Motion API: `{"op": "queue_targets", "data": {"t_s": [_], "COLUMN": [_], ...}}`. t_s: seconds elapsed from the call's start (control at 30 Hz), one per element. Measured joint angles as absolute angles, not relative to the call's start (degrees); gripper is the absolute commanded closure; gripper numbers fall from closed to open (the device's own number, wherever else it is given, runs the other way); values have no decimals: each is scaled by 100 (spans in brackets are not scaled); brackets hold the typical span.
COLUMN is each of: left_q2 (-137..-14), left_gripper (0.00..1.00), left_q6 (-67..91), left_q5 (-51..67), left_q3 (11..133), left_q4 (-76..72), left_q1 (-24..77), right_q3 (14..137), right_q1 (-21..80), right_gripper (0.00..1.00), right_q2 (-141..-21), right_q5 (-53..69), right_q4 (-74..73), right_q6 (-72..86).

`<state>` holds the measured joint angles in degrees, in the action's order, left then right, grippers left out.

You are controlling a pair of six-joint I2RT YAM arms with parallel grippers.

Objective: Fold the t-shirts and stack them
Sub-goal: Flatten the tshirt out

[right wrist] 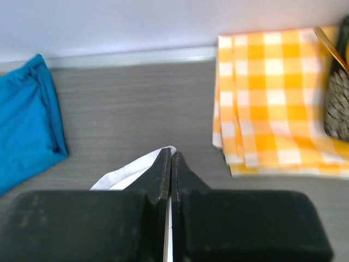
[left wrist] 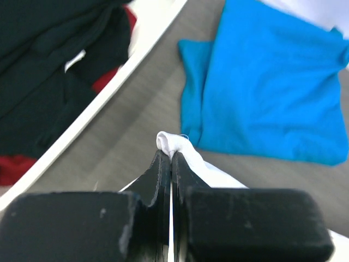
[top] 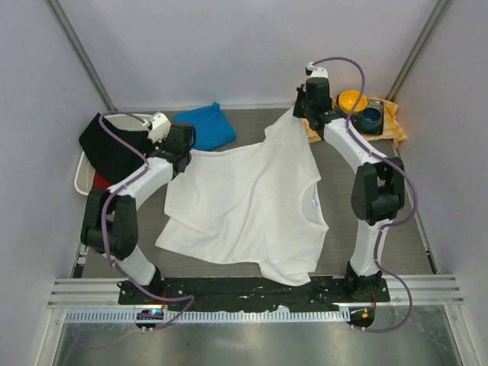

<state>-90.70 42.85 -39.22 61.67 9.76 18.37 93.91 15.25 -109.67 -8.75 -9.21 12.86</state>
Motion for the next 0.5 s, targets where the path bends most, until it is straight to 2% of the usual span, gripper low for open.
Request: {"op": "queue_targets", "data": {"t_s": [0.13, 0.17, 0.2, 0.23, 0.27, 0.3, 0.33, 0.37, 0.5], "left_q2": [-9955, -10132, -10348, -10615, -10798, -11024, -11244, -11426, -11727], "left_gripper": [100, 97, 88, 79, 65, 46, 27, 1, 0], "left_q6": [4178, 4169, 4160, 4154, 4152, 4147, 4156, 4147, 4300], "left_q5": [-3804, -3782, -3763, -3739, -3726, -3719, -3701, -3675, -3570], "left_q3": [7148, 7330, 7575, 7881, 8079, 8340, 8619, 8840, 9290], "left_q4": [834, 792, 808, 812, 827, 913, 1004, 1061, 1411], "left_q1": [1527, 1463, 1393, 1317, 1267, 1212, 1164, 1116, 1002], "right_q3": [10606, 10886, 11161, 11426, 11697, 12003, 12226, 12464, 12355], "right_q1": [1525, 1525, 1525, 1525, 1525, 1525, 1525, 1525, 1555], "right_gripper": [99, 99, 99, 87, 74, 54, 13, 4, 4], "right_q2": [-11854, -12044, -12252, -12440, -12632, -12838, -12999, -13174, -13220], "right_q5": [-670, -624, -567, -510, -454, -405, -360, -316, -255], "right_q4": [-958, -982, -1000, -1028, -1098, -1184, -1225, -1253, -1203], "right_q6": [1236, 1227, 1221, 1216, 1214, 1210, 1236, 1240, 1214]}}
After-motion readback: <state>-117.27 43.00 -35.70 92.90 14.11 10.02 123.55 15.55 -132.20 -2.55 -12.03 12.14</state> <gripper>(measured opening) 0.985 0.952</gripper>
